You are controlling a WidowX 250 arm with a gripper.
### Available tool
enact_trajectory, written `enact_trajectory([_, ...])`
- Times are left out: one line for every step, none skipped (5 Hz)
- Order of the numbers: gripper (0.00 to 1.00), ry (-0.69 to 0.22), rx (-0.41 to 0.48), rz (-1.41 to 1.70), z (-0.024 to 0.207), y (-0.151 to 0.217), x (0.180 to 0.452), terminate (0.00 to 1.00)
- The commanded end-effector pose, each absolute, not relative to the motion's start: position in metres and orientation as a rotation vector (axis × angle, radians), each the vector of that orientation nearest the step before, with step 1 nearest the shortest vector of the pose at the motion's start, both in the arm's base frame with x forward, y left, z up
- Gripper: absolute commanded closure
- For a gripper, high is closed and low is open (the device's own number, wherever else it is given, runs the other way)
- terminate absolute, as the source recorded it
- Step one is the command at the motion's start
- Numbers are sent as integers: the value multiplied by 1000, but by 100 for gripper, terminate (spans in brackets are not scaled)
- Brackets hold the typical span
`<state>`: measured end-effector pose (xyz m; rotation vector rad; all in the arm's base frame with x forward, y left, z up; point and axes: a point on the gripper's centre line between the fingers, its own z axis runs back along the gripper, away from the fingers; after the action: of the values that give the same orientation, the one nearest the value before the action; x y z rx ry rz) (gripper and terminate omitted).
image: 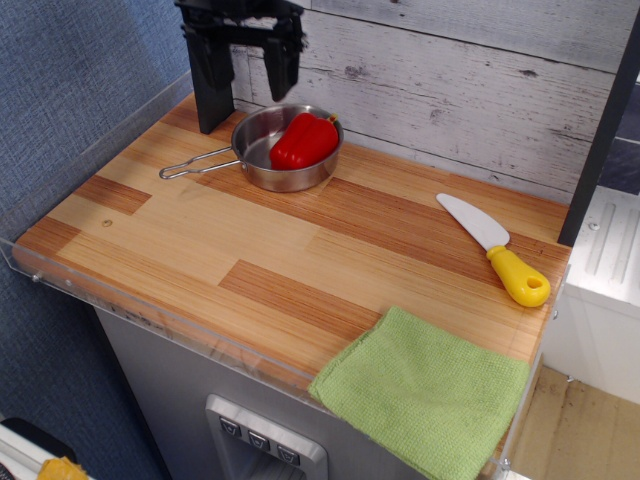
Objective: Place the red pepper to the right of the silver pot.
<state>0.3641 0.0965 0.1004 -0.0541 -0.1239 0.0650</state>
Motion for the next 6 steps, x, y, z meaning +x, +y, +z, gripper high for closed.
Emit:
enact_trajectory([0,-139,-26,103,81,92,370,0])
enact_trajectory([0,-144,-32,127,71,90,375,0])
enact_trajectory([0,-159,-28,143,64,89,381,0])
enact_trajectory([0,-147,-18,155,52,89,384,0])
enact_trajectory([0,-128,-16,154,40,86,387,0])
enact_trajectory([0,-119,-10,159,34,85,388,0])
